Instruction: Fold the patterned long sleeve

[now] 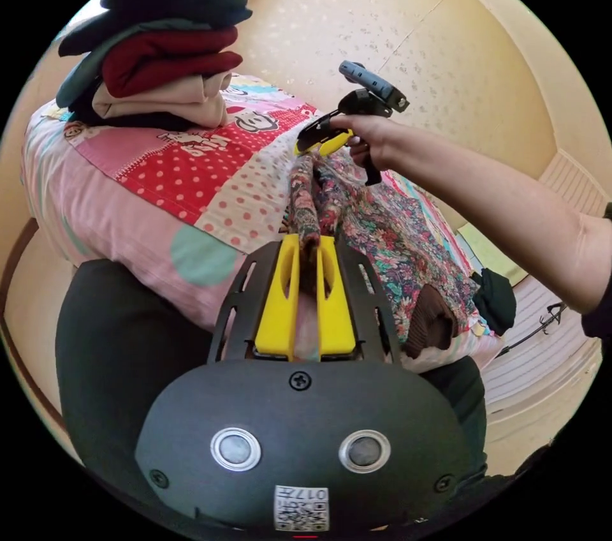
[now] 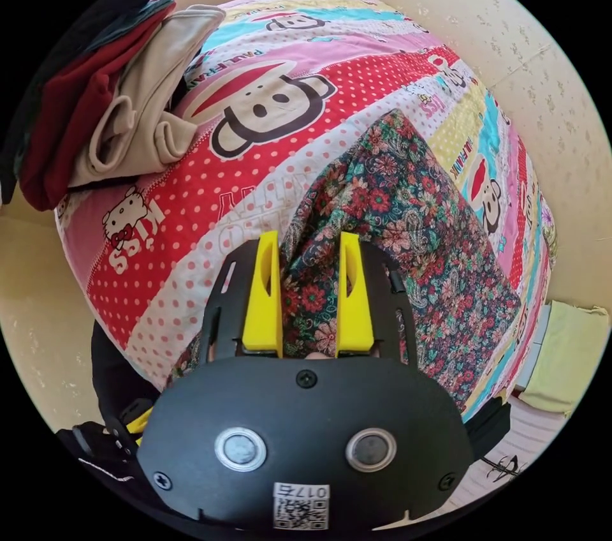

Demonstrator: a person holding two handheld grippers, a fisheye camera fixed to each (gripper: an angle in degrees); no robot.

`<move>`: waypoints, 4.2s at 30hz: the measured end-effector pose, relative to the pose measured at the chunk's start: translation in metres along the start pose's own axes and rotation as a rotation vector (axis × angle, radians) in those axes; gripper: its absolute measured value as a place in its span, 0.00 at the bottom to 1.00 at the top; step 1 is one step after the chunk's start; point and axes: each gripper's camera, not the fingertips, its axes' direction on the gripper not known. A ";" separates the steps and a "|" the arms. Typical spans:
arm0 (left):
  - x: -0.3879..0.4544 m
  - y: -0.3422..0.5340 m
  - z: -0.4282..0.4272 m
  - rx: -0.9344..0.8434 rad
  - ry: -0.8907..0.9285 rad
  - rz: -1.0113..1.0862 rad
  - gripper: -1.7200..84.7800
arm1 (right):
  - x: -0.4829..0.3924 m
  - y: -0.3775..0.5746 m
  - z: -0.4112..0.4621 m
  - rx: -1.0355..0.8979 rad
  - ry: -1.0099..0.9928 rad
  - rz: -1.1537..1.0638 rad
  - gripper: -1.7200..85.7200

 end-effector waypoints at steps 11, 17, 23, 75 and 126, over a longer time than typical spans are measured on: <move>0.027 0.026 -0.007 0.101 0.154 0.200 0.07 | 0.017 -0.014 -0.039 0.000 -0.033 0.054 0.23; 0.024 0.040 -0.011 0.144 0.280 0.240 0.06 | -0.005 -0.010 -0.032 -0.087 0.214 -0.015 0.22; 0.024 0.056 -0.008 0.155 0.295 0.240 0.06 | 0.006 0.005 -0.065 -0.040 0.243 -0.095 0.10; 0.307 0.193 0.229 -0.461 0.005 0.664 0.13 | 0.489 0.725 -0.174 0.616 -0.581 0.592 0.02; 0.182 0.008 0.199 -0.489 0.526 0.010 0.10 | 0.344 0.764 -0.154 0.826 0.109 0.533 0.05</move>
